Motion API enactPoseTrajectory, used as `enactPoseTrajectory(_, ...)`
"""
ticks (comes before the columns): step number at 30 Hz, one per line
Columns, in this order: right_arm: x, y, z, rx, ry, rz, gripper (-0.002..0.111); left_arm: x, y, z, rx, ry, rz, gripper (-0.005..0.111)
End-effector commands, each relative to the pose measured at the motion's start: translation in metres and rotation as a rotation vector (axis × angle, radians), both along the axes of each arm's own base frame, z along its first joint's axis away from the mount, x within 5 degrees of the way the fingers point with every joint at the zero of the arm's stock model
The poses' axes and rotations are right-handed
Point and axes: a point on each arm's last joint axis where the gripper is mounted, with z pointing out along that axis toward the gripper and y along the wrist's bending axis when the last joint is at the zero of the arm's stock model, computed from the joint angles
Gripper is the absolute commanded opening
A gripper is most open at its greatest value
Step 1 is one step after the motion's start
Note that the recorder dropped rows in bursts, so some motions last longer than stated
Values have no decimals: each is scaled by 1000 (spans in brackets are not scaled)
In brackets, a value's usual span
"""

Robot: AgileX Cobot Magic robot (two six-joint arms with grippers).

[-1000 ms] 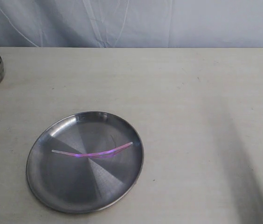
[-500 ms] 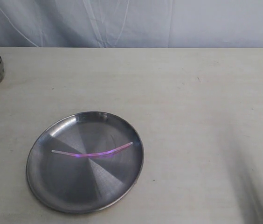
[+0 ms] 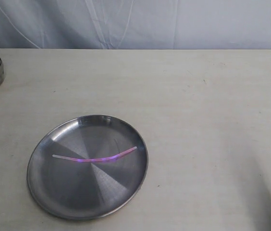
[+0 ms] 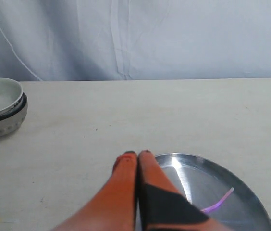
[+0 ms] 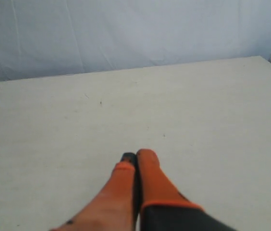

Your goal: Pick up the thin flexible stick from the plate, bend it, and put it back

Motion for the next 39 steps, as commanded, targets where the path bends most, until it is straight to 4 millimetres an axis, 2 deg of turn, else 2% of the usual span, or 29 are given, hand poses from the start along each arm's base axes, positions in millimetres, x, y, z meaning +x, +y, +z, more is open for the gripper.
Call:
enactPoseTrajectory(1,-1,0,-4,-7,30,-2,0,-1,0,1,-13,-17,0,0)
enactPoseTrajectory(16,-1,0,-4,-7,30,0,0,-1,0,1,-13,-17,0,0)
enactPoseTrajectory(24,-1,0,-4,-7,28,0,0,3,7,-2,117,-57,58,0)
enactPoseTrajectory(27,-1,0,-4,-7,28,0,0,12,5,-15,134,-97,50,0)
enactPoseTrajectory(34,-1,0,-4,-7,28,0,0,31,-3,-63,86,-204,6,0)
enactPoseTrajectory(39,-1,0,-4,-7,28,0,0,34,-5,-90,37,-153,0,0)
